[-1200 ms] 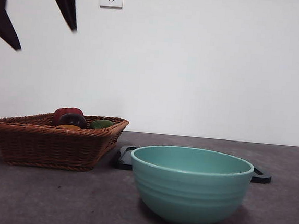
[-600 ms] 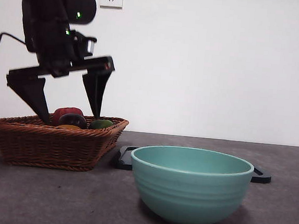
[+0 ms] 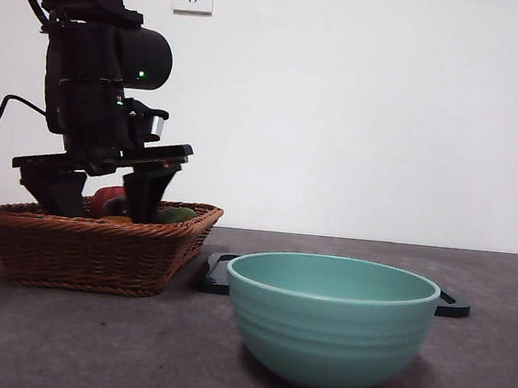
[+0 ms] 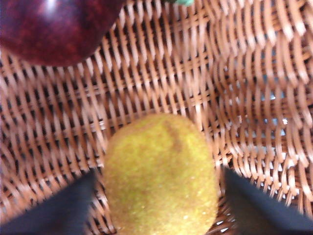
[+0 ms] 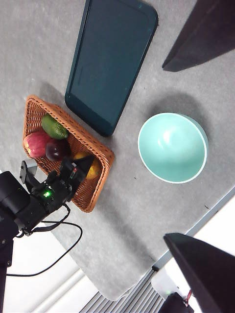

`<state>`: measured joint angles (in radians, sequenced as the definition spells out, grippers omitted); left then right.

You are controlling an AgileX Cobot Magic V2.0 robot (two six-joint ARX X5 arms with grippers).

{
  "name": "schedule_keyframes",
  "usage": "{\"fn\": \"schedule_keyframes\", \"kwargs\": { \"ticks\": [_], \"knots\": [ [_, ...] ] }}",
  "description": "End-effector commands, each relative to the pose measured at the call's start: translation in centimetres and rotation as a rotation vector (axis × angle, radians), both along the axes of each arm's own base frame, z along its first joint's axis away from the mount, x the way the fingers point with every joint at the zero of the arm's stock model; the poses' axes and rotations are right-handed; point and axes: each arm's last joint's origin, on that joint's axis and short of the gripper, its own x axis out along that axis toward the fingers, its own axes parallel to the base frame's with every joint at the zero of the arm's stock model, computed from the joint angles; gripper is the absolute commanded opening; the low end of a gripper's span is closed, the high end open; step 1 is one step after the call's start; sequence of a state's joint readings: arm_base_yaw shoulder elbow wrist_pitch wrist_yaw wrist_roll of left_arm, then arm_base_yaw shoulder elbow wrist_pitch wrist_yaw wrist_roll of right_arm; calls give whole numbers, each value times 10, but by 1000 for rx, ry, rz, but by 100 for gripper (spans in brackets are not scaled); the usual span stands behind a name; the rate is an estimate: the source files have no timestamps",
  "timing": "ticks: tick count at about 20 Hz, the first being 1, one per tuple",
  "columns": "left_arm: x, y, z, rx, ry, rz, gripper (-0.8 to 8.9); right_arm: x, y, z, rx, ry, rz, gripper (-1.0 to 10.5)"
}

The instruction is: Pick up the wifruite, put it on the bowl, pick up the plate, put it on desk

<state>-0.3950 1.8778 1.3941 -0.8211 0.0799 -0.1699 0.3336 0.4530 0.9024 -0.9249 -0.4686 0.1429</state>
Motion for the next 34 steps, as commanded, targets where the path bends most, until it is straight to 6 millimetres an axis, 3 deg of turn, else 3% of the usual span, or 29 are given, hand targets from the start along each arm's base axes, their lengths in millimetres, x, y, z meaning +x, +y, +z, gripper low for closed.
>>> {"fn": "schedule_keyframes", "kwargs": {
  "ticks": [1, 5, 10, 15, 20, 28, 34],
  "knots": [
    [4, -3, -1, 3, -6, -12, 269, -1, 0, 5, 11, -20, 6, 568],
    [7, -2, 7, 2, -9, -5, 271, -1, 0, 5, 11, -19, 6, 568],
    [5, -1, 51, 4, -19, -27, 271, -1, 0, 5, 11, -19, 6, 568],
    [-33, 1, 111, -43, -122, -58, 271, -1, 0, 5, 10, -16, 6, 568],
    [-81, -17, 146, -78, -168, -168, 271, -1, 0, 4, 9, -13, 6, 568],
    [-137, -75, 149, -101, -133, -391, 271, -1, 0, 4, 7, -14, 6, 568],
    [-156, -108, 136, -101, -100, -478, 271, -1, 0, 4, 4, -17, 5, 568]
  ]
}}
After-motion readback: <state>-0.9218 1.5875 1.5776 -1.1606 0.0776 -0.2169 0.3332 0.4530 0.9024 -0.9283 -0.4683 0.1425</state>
